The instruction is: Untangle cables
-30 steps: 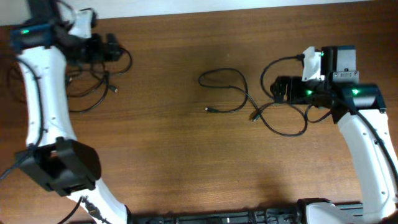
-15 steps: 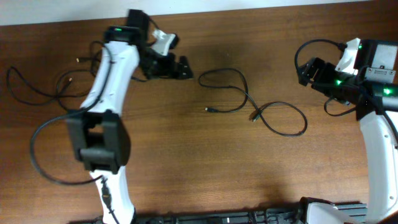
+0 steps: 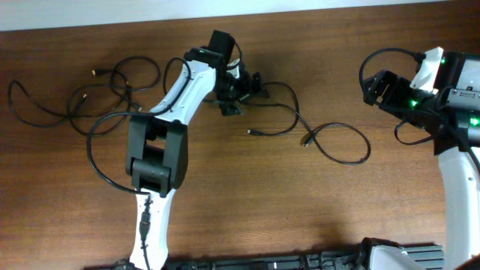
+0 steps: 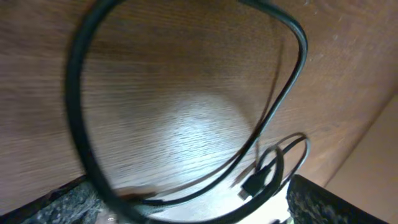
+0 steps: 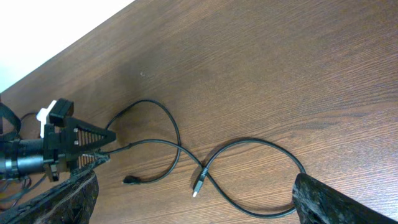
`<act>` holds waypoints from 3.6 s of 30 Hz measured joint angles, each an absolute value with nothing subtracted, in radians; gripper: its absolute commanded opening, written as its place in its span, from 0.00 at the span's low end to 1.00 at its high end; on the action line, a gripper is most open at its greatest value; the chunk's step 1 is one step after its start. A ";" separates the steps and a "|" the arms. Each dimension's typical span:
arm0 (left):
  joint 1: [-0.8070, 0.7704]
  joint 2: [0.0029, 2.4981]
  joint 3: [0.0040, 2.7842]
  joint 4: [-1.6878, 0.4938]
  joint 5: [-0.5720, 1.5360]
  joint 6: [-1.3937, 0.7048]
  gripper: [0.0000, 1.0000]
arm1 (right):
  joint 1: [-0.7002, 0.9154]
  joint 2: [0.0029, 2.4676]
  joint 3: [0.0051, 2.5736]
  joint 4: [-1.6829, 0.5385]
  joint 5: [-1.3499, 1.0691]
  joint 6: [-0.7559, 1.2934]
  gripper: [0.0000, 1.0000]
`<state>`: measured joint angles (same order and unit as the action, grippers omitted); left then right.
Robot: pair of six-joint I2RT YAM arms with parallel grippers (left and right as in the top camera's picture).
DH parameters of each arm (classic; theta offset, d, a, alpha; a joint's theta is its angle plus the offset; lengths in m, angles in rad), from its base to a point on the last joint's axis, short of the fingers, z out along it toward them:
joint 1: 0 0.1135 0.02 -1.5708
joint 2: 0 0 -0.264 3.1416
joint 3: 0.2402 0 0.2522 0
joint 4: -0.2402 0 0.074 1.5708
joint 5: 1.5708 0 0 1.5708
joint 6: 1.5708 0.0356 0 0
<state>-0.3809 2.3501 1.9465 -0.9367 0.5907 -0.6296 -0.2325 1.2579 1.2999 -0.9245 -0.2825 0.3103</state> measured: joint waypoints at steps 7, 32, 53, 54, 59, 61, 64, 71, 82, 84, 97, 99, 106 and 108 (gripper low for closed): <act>-0.417 2.350 1.946 -0.842 0.595 -0.701 0.00 | -0.233 1.258 1.300 -0.930 -0.286 0.310 0.99; -0.279 1.826 2.140 -0.862 0.044 -0.389 0.00 | -0.233 1.258 1.300 -0.965 -0.285 0.227 0.99; 0.262 1.724 2.140 -1.026 -0.375 -0.350 0.00 | -0.233 1.258 1.300 -0.965 -0.285 0.224 0.99; 0.282 1.724 2.140 -1.036 -0.375 -0.350 0.00 | -0.233 1.258 1.300 -0.965 -0.286 0.225 0.99; 0.319 1.730 2.140 -1.039 -0.376 -0.351 0.44 | -0.233 1.258 1.300 -0.965 -0.285 0.225 0.99; 0.321 1.744 2.140 -1.046 -0.376 -0.342 0.74 | -0.233 1.258 1.300 -0.965 -0.286 0.225 0.99; 0.320 1.780 2.140 -1.066 -0.375 -0.342 1.00 | -0.233 1.258 1.300 -0.965 -0.285 0.224 0.99; 0.320 1.813 2.140 -1.104 -0.376 -0.336 0.99 | -0.233 1.258 1.300 -0.965 -0.286 0.225 0.99; 0.320 1.813 2.140 -1.219 -0.291 -0.336 0.99 | -0.233 1.258 1.300 -0.965 -0.285 0.225 0.99; 0.320 1.813 2.140 -1.243 -0.281 -0.336 0.99 | -0.233 1.258 1.300 -0.965 -0.286 0.224 0.99; 0.320 1.813 2.140 -1.269 -0.272 -0.336 0.99 | -0.233 1.258 1.300 -0.965 -0.285 0.224 0.99; 0.320 1.813 2.140 -1.269 -0.272 -0.336 0.99 | -0.233 1.258 1.300 -0.965 -0.285 0.225 0.99; 0.320 1.813 2.140 -1.269 -0.272 -0.336 0.99 | -0.233 1.258 1.300 -0.965 -0.285 0.225 0.99; 0.320 1.813 2.140 -1.269 -0.272 -0.336 0.99 | -0.233 1.258 1.300 -0.965 -0.286 0.225 0.99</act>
<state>0.3202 1.8133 2.1403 -1.2690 -0.2722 -0.3363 -0.2325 1.2575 1.2999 -0.9646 -0.2855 0.2249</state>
